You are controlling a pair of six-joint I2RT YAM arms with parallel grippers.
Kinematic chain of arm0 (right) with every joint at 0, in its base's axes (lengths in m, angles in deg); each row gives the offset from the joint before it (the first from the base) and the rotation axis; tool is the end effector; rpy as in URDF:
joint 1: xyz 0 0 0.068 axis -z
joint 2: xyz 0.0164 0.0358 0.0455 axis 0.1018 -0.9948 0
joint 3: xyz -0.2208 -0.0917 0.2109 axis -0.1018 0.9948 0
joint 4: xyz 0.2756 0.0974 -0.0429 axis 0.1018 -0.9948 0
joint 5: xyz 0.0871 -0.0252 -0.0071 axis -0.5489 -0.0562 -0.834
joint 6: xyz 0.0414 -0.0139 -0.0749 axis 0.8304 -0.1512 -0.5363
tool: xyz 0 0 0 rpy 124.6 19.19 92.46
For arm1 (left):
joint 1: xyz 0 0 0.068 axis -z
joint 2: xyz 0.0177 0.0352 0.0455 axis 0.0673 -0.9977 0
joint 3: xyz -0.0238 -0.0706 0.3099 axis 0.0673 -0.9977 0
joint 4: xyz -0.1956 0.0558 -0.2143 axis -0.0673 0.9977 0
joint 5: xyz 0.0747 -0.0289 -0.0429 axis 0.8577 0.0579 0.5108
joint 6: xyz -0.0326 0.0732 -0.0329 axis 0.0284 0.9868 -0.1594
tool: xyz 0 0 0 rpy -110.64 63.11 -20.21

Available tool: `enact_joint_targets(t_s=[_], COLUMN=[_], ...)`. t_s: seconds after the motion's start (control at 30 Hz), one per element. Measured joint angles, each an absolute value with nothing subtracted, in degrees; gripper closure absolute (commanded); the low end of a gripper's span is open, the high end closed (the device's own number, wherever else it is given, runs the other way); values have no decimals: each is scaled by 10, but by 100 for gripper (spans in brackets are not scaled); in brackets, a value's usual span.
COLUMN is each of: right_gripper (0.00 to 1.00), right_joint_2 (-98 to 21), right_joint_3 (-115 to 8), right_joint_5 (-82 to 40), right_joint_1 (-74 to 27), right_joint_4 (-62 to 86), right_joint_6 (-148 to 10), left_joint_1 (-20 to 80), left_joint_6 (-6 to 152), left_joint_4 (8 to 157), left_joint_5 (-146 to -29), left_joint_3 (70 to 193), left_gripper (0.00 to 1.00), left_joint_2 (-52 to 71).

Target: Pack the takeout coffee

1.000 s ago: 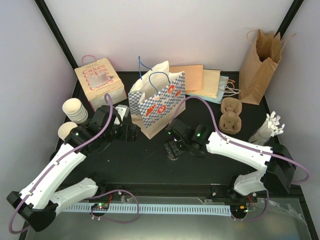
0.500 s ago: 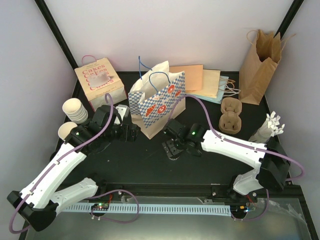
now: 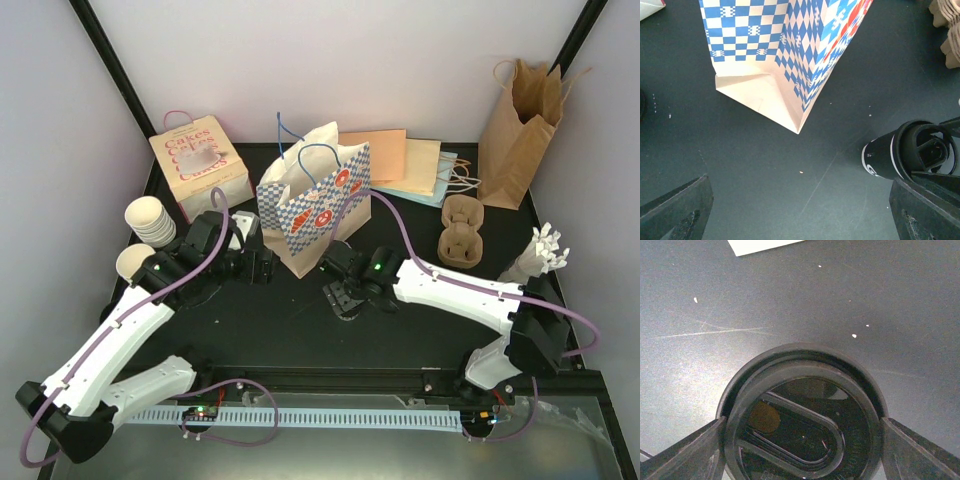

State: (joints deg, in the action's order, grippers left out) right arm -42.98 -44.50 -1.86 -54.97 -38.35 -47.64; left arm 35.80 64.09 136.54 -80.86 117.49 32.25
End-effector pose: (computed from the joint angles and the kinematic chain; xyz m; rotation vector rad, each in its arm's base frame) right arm 0.1752 0.2818 0.2482 -0.7239 2.6555 0.1334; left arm 0.1756 -0.1118 0.3406 0.2623 2.4107 -0.4585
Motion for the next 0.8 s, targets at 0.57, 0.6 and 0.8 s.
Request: enact_joint_targets(t_s=[0.57, 0.6, 0.8], right_gripper=[24, 24, 25], right_joint_2=[-451, -452, -454], right_joint_3=[-464, -465, -466], right_joint_5=[9, 9, 11], right_joint_1=[-562, -562, -562], right_joint_4=[-393, -393, -393], right_joint_6=[-475, -475, -475], left_joint_1=[353, 353, 350], left_joint_6=[643, 644, 646], left_joint_4=[1366, 1366, 1366], left_joint_5=[-809, -808, -808], left_joint_3=[1166, 1166, 1166], left_gripper=[1, 1, 1], left_joint_2=[327, 327, 327])
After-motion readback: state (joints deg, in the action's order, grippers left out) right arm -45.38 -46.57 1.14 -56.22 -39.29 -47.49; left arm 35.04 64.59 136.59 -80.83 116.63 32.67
